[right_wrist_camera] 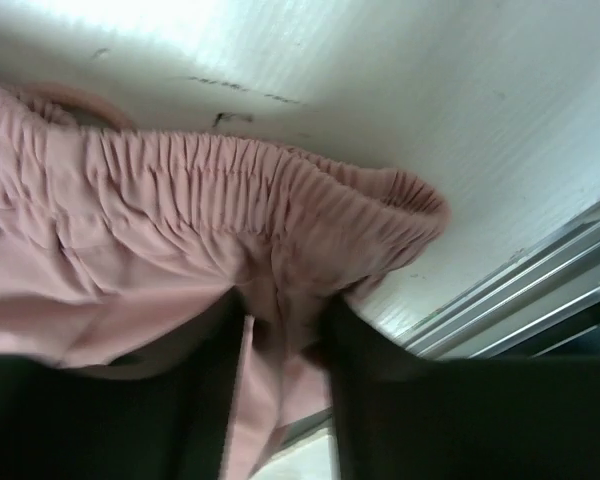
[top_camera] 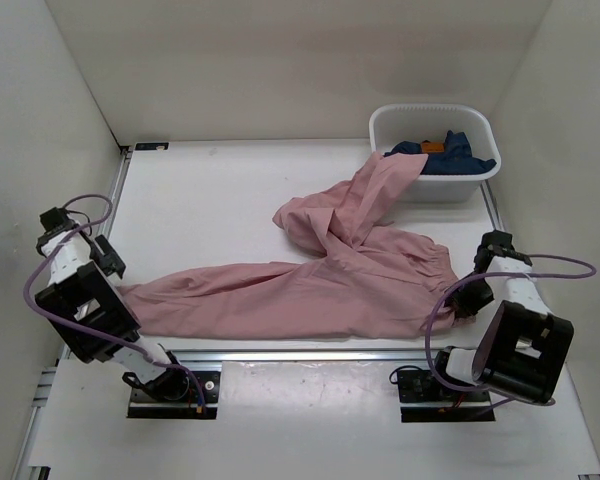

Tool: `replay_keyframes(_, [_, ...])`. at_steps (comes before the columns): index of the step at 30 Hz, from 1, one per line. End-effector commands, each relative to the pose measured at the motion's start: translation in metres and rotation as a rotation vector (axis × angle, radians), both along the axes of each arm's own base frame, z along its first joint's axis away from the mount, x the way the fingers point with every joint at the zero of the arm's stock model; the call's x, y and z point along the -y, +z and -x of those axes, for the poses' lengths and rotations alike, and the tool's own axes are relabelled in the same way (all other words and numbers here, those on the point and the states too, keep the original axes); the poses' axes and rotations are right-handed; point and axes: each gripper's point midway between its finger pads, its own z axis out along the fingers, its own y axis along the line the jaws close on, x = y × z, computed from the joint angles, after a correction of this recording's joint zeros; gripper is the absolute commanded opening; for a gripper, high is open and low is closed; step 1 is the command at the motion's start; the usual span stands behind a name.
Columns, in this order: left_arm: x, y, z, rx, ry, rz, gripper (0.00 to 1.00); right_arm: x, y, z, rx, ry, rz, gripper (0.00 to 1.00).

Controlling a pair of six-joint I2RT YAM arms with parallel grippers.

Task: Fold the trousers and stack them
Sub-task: Flatten the trousers out

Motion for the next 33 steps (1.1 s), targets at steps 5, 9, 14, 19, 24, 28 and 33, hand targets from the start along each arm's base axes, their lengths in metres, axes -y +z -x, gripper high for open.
replay_keyframes(5, [0.028,-0.041,0.004,-0.038,-0.057,0.076,0.94,0.014,0.000,0.001,0.045,-0.043,0.060,0.26])
replay_keyframes(9, [0.020,-0.060,0.022,-0.121,-0.013,0.077,0.90,0.012,0.006,-0.002,0.053,-0.021,0.042,0.26])
replay_keyframes(14, [0.002,-0.068,0.016,-0.115,0.023,0.075,0.16,0.018,0.010,-0.002,0.063,-0.041,0.049,0.00])
replay_keyframes(19, [-0.020,-0.006,-0.026,0.086,0.007,0.002,0.14,0.020,0.030,0.010,0.089,-0.060,0.054,0.00])
replay_keyframes(24, [-0.018,0.028,-0.029,0.160,-0.003,-0.035,0.14,0.014,0.033,0.022,0.099,-0.060,0.058,0.00])
replay_keyframes(28, [-0.021,0.010,-0.021,0.101,0.018,-0.017,0.32,0.011,0.022,0.034,0.078,-0.071,0.062,0.01])
replay_keyframes(33, [-0.033,0.017,-0.044,0.161,0.007,-0.012,0.61,0.015,0.024,0.033,0.081,-0.093,0.082,0.16])
